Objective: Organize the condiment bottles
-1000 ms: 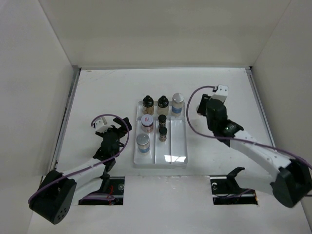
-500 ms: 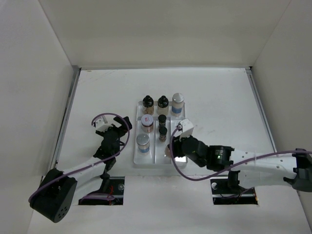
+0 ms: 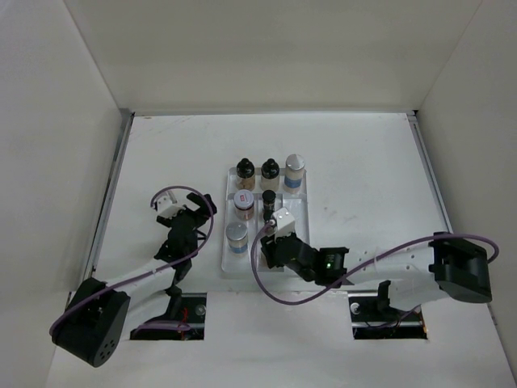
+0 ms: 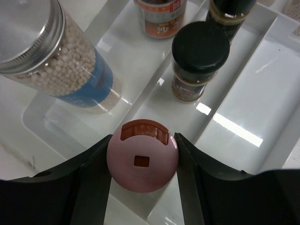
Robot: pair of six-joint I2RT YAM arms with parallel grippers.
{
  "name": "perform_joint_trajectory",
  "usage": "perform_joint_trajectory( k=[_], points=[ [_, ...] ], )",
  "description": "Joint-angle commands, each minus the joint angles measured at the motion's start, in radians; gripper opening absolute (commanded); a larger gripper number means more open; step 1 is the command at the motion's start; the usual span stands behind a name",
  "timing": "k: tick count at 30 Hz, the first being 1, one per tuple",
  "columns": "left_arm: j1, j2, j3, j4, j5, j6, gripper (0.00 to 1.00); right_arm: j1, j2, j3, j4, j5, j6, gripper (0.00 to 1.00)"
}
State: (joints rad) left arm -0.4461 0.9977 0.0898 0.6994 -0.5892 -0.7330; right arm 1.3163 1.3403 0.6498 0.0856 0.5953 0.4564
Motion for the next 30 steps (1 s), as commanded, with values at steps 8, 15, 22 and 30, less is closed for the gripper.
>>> perform_joint_trajectory(
  k=[8, 15, 22, 30],
  points=[
    [-0.010, -0.016, 0.109, -0.124, -0.009, -0.006, 1.00, 0.005, -0.032, -0.018, 0.092, 0.058, -0.036, 1.00],
    [-0.009, -0.077, 0.250, -0.447, -0.006, -0.022, 1.00, -0.074, -0.320, -0.094, 0.132, 0.081, -0.062, 1.00],
    [-0.010, -0.168, 0.404, -0.688, 0.002, -0.017, 1.00, -0.462, -0.454, -0.136, 0.269, 0.107, 0.040, 1.00],
    [-0.013, -0.232, 0.492, -0.793, 0.003, -0.006, 1.00, -0.769, -0.276, -0.082, 0.270, 0.060, 0.074, 1.00]
  ],
)
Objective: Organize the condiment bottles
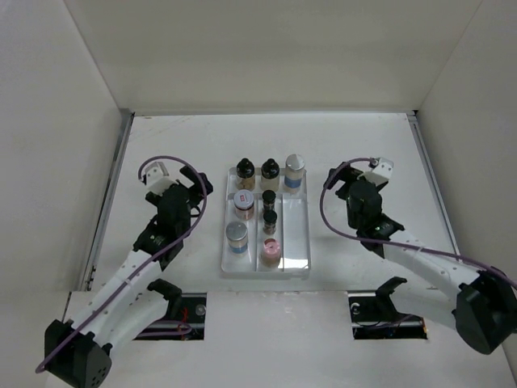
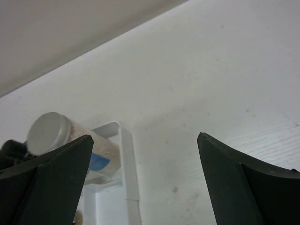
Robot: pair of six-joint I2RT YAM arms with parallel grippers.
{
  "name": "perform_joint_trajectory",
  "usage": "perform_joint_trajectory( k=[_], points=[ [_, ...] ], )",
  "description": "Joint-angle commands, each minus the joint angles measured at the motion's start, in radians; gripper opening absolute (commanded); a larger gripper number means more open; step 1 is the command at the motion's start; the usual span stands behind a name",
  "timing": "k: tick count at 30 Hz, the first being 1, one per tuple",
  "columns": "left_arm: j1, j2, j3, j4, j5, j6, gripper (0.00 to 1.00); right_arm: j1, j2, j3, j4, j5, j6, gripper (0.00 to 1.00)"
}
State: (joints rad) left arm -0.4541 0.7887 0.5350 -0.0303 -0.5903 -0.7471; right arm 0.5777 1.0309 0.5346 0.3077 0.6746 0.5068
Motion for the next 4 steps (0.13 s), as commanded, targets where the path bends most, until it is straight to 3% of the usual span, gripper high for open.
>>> perform_joint_trajectory(
  k=[1, 4],
  points=[
    [-0.007, -0.023, 0.049, -0.065, 0.004, 0.009, 1.00, -0.034, 0.044, 0.022, 0.048, -0.020, 0.032, 1.00],
    [-0.010, -0.026, 0.052, -0.095, 0.004, 0.009, 1.00, -0.034, 0.081, -0.034, 0.120, -0.003, 0.047, 1.00]
  ],
)
